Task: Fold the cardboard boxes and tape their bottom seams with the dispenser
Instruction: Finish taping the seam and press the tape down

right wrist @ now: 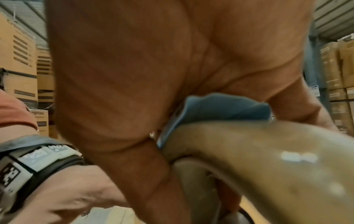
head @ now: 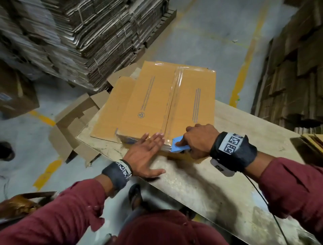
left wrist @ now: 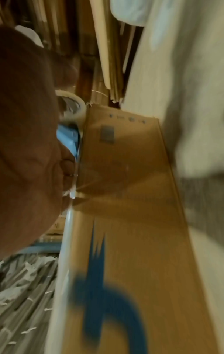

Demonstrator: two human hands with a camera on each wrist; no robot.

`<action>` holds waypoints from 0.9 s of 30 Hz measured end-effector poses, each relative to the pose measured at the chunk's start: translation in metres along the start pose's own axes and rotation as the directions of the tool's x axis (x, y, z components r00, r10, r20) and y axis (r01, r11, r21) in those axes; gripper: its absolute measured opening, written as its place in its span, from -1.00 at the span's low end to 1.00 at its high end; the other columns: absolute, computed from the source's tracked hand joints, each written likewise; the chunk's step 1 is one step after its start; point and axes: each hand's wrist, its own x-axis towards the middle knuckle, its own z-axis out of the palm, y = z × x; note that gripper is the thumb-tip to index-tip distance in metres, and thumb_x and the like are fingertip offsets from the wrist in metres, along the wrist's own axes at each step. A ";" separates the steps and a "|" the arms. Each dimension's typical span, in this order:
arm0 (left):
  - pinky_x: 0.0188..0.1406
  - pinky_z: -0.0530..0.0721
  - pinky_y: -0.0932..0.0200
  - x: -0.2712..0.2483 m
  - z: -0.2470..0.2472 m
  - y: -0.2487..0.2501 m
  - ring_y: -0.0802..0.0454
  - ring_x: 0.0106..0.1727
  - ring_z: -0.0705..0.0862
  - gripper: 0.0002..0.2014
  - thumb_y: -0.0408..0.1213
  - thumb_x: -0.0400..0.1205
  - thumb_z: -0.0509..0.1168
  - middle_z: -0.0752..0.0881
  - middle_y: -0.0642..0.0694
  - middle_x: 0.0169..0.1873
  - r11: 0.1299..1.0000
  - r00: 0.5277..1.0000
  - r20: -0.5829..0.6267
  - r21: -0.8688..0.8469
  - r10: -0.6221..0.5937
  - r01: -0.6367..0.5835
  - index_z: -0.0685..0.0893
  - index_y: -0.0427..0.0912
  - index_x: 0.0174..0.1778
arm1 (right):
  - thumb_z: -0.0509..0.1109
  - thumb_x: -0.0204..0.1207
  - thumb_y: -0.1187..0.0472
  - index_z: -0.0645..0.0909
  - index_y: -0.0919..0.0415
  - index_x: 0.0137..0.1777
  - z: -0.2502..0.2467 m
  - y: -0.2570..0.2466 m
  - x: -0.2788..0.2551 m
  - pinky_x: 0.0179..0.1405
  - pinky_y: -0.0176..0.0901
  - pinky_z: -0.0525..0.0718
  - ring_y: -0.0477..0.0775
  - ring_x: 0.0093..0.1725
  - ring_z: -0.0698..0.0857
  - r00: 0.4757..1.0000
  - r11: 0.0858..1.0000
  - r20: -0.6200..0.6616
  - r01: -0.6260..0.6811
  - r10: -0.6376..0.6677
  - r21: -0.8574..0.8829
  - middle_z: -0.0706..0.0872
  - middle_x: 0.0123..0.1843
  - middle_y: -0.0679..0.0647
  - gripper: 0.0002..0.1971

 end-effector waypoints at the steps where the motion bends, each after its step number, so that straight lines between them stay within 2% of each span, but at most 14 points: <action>1: 0.82 -0.13 -0.19 0.014 0.002 0.021 -0.09 0.85 -0.14 0.17 0.61 0.57 -0.04 -0.08 -0.19 0.82 1.000 1.000 0.007 -0.012 -0.007 0.007 -0.05 -0.27 0.84 | 0.29 0.60 -0.16 0.48 -0.43 0.52 0.000 0.000 0.001 -0.08 0.03 0.54 0.29 0.17 0.65 1.000 1.000 -0.012 0.008 -0.008 -0.004 0.50 0.09 0.03 -0.53; 3: 0.82 -0.12 -0.14 0.032 0.006 0.046 -0.09 0.84 -0.14 0.14 0.55 0.57 -0.01 -0.13 -0.22 0.82 0.993 0.995 0.011 -0.048 -0.104 0.104 -0.10 -0.28 0.84 | 0.27 0.63 -0.13 0.51 -0.35 0.51 0.003 0.001 0.001 -0.09 0.01 0.56 0.31 0.13 0.69 0.999 1.000 -0.044 0.020 -0.021 -0.013 0.56 0.15 0.09 -0.56; 5: 0.82 -0.06 -0.12 0.036 0.012 0.050 -0.10 0.85 -0.07 0.08 0.43 0.59 0.06 -0.10 -0.22 0.82 0.984 0.985 0.008 -0.052 -0.172 0.172 -0.08 -0.26 0.84 | 0.26 0.67 -0.09 0.48 -0.37 0.56 0.007 0.003 0.001 -0.11 -0.02 0.51 0.31 0.12 0.71 0.997 1.000 -0.079 0.025 -0.026 -0.016 0.60 0.20 0.11 -0.55; 8: 0.82 0.01 -0.11 0.030 0.016 0.045 -0.08 0.85 -0.03 0.03 0.33 0.60 0.13 -0.05 -0.20 0.83 0.987 0.987 0.021 -0.037 -0.158 0.158 -0.06 -0.24 0.84 | 0.26 0.70 -0.10 0.42 -0.39 0.60 0.013 0.009 -0.004 -0.13 -0.03 0.48 0.30 0.11 0.71 0.994 0.998 -0.091 0.061 -0.061 0.001 0.58 0.20 0.10 -0.53; 10: 0.81 0.07 -0.12 0.031 0.019 0.043 -0.10 0.84 0.00 0.03 0.29 0.58 0.19 0.00 -0.22 0.83 0.989 0.990 -0.013 -0.043 -0.140 0.140 -0.01 -0.25 0.84 | 0.28 0.68 -0.14 0.37 -0.43 0.62 0.015 0.018 -0.010 -0.15 -0.04 0.47 0.28 -0.02 0.66 0.994 0.998 -0.090 0.066 -0.065 0.007 0.50 0.10 0.05 -0.49; 12: 0.79 0.16 -0.16 0.032 0.021 0.040 -0.12 0.84 0.05 0.03 0.24 0.56 0.27 0.06 -0.23 0.82 0.990 0.991 -0.051 -0.078 -0.124 0.120 0.06 -0.27 0.83 | 0.32 0.65 -0.13 0.30 -0.47 0.64 0.019 0.029 -0.016 -0.21 -0.05 0.44 0.23 -0.18 0.52 0.993 0.997 -0.091 0.073 -0.072 0.006 0.41 0.02 0.03 -0.43; 14: 0.78 0.19 -0.16 0.031 0.024 0.036 -0.12 0.84 0.06 0.03 0.22 0.56 0.32 0.06 -0.22 0.82 0.991 0.991 -0.079 -0.093 -0.106 0.098 0.07 -0.26 0.83 | 0.34 0.66 -0.10 0.23 -0.50 0.66 0.025 0.037 -0.023 -0.33 -0.09 0.38 0.21 -0.24 0.45 0.992 0.996 -0.090 0.090 -0.091 -0.011 0.38 0.00 0.02 -0.38; 16: 0.78 0.18 -0.15 0.032 0.026 0.036 -0.11 0.84 0.07 0.04 0.20 0.55 0.34 0.07 -0.21 0.82 0.992 0.991 -0.098 -0.093 -0.095 0.086 0.07 -0.24 0.84 | 0.34 0.68 -0.08 0.18 -0.55 0.66 0.031 0.046 -0.031 -0.46 -0.11 0.26 0.20 -0.26 0.44 0.991 0.995 -0.091 0.091 -0.093 -0.028 0.37 0.00 0.01 -0.37; 20: 0.81 0.05 -0.07 0.034 0.029 0.036 -0.09 0.84 0.04 0.04 0.19 0.56 0.33 0.05 -0.21 0.83 0.993 0.988 -0.119 -0.078 -0.096 0.087 0.00 -0.21 0.84 | 0.34 0.70 -0.06 0.12 -0.62 0.64 0.036 0.063 -0.047 -0.49 -0.12 0.23 0.21 -0.27 0.47 0.993 0.997 -0.091 0.077 -0.079 -0.029 0.40 0.02 0.00 -0.34; 25: 0.77 0.21 -0.17 0.032 0.028 0.036 -0.11 0.83 0.08 0.02 0.16 0.55 0.37 0.10 -0.23 0.82 0.992 0.985 -0.141 -0.098 -0.098 0.085 0.10 -0.26 0.83 | 0.36 0.67 -0.02 0.08 -0.65 0.63 0.040 0.072 -0.054 -0.50 -0.14 0.30 0.08 -0.33 0.44 0.994 0.996 -0.064 0.090 -0.090 0.001 0.38 0.02 -0.06 -0.28; 27: 0.77 0.20 -0.17 0.032 0.028 0.037 -0.10 0.84 0.05 0.03 0.19 0.56 0.35 0.07 -0.22 0.83 0.993 0.988 -0.122 -0.083 -0.099 0.090 0.04 -0.23 0.84 | 0.35 0.65 0.01 0.08 -0.65 0.63 0.042 0.076 -0.058 -0.48 -0.14 0.31 0.11 -0.27 0.49 0.994 0.995 -0.048 0.100 -0.099 0.014 0.42 0.04 -0.07 -0.26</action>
